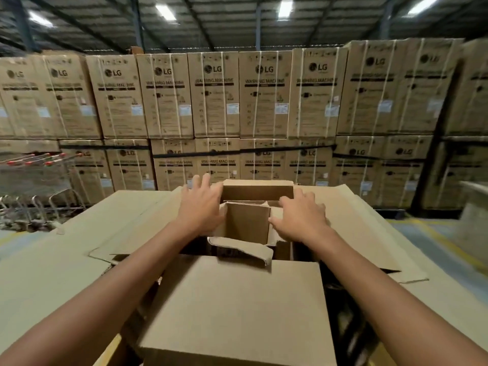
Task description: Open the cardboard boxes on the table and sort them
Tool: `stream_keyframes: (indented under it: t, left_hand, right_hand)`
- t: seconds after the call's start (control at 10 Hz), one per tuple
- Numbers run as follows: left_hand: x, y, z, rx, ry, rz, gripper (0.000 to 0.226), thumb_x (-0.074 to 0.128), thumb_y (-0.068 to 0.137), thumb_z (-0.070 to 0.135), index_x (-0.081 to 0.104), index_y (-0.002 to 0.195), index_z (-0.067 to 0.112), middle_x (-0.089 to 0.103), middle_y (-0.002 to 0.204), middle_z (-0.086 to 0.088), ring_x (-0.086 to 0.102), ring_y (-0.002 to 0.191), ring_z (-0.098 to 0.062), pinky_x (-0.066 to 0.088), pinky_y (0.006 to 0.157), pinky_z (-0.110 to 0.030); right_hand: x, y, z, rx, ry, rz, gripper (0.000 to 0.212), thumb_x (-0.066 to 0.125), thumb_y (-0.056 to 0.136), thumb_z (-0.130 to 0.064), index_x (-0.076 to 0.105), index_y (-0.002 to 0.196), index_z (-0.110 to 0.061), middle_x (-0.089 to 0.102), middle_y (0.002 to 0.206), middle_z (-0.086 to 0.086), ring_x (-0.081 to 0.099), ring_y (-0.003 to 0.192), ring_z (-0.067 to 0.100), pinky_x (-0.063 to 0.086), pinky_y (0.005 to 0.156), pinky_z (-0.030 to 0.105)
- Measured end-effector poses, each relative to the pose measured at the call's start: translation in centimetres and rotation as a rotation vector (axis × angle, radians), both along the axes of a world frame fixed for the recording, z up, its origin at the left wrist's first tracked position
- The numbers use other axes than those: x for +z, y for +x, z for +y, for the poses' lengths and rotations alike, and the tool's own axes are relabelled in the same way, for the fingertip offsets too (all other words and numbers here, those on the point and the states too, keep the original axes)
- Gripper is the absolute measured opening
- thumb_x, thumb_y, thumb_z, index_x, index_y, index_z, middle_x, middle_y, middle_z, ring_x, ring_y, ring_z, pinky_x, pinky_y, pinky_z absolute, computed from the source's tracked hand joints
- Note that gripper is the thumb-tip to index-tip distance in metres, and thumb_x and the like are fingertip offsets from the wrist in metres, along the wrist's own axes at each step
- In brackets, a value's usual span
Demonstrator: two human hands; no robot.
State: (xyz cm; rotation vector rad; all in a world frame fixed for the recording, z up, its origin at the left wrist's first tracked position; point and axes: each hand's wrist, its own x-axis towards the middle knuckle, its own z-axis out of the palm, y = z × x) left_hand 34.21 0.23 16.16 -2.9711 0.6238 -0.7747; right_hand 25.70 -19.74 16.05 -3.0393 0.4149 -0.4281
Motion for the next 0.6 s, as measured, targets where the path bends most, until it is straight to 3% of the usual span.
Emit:
stream_keyframes:
  t: [0.1,0.2,0.4,0.5,0.6]
  left_hand:
    - [-1.1,1.6,0.6,-0.016,0.041,0.183,0.065,0.04,0.097,0.061,0.031,0.151,0.026,0.023,0.162,-0.009,0.011,0.151,-0.035,0.017,0.116,-0.063]
    - [-3.3,2.7,1.2,0.002,0.095,0.427,0.072,0.033,0.097,0.066,0.018,0.157,0.03,0.013,0.166,-0.006,0.004,0.152,-0.036,0.015,0.118,-0.063]
    - [-3.2,2.7,1.5,-0.051,0.012,0.374,0.068,0.032,0.099,0.063,0.019,0.157,0.029,0.024,0.163,-0.004,0.015,0.151,-0.031,0.02,0.118,-0.058]
    - [-2.6,1.9,1.3,-0.107,-0.076,0.322,0.07,0.035,0.099,0.06,0.014,0.158,0.028,0.014,0.166,-0.005,0.009,0.153,-0.029,0.015,0.119,-0.06]
    - [-0.7,0.5,0.6,-0.209,-0.076,0.169,0.075,0.042,0.099,0.056,0.009,0.159,0.026,-0.002,0.167,-0.008,-0.004,0.154,-0.029,0.015,0.121,-0.059]
  right_hand:
    - [-1.3,0.5,-0.9,0.031,0.077,0.106,0.068,0.035,0.09,-0.075,0.054,0.138,-0.031,0.036,0.155,0.011,0.038,0.137,0.033,0.038,0.108,0.051]
    - [-2.0,0.6,-1.1,0.042,0.09,0.13,0.074,0.026,0.09,-0.078,0.049,0.143,-0.032,0.036,0.157,0.01,0.037,0.14,0.03,0.035,0.111,0.052]
    - [-2.4,1.0,-0.8,0.058,0.054,0.094,0.077,0.03,0.089,-0.077,0.042,0.148,-0.03,0.034,0.157,0.011,0.036,0.142,0.028,0.036,0.111,0.052]
    - [-1.8,0.3,-0.8,0.1,0.142,-0.05,0.073,0.039,0.092,-0.071,0.035,0.152,-0.028,0.024,0.162,0.01,0.027,0.148,0.027,0.036,0.113,0.05]
    - [-0.2,-1.3,-0.6,0.19,0.058,-0.29,0.069,0.052,0.094,-0.058,0.034,0.152,-0.026,0.02,0.164,0.009,0.022,0.15,0.026,0.036,0.115,0.047]
